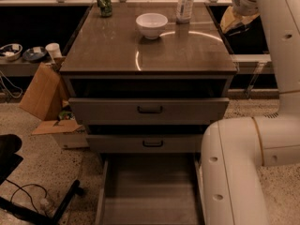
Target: Place rxbar blueberry into bottom drawer
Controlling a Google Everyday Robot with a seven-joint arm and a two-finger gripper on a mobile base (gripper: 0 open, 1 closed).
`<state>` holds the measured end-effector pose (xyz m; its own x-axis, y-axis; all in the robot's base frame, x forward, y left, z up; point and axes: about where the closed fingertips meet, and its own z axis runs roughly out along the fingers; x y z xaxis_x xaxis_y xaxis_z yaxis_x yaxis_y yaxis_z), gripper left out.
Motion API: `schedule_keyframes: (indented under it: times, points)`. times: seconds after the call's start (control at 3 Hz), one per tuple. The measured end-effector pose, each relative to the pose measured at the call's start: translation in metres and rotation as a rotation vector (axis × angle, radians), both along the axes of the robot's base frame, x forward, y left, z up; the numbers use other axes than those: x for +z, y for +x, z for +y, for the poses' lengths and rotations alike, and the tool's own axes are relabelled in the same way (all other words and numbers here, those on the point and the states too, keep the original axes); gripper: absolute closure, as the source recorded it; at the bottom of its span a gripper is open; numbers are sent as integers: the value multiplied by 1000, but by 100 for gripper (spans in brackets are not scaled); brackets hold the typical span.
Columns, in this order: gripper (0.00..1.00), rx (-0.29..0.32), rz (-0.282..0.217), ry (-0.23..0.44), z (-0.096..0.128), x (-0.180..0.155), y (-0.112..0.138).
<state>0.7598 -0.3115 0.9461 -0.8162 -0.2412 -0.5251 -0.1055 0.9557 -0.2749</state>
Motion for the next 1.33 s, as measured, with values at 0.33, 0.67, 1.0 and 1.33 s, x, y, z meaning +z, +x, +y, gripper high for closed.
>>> schedule_keyframes:
  times: [0.33,0.67,1.0,1.33]
  points:
    - [100,38,-89,-6,13,16,9]
    - [100,42,-100,-4,14,15,14]
    - [100,33,-65,13,6,4,-23]
    - [100,38,-60,-43,11,2,-52]
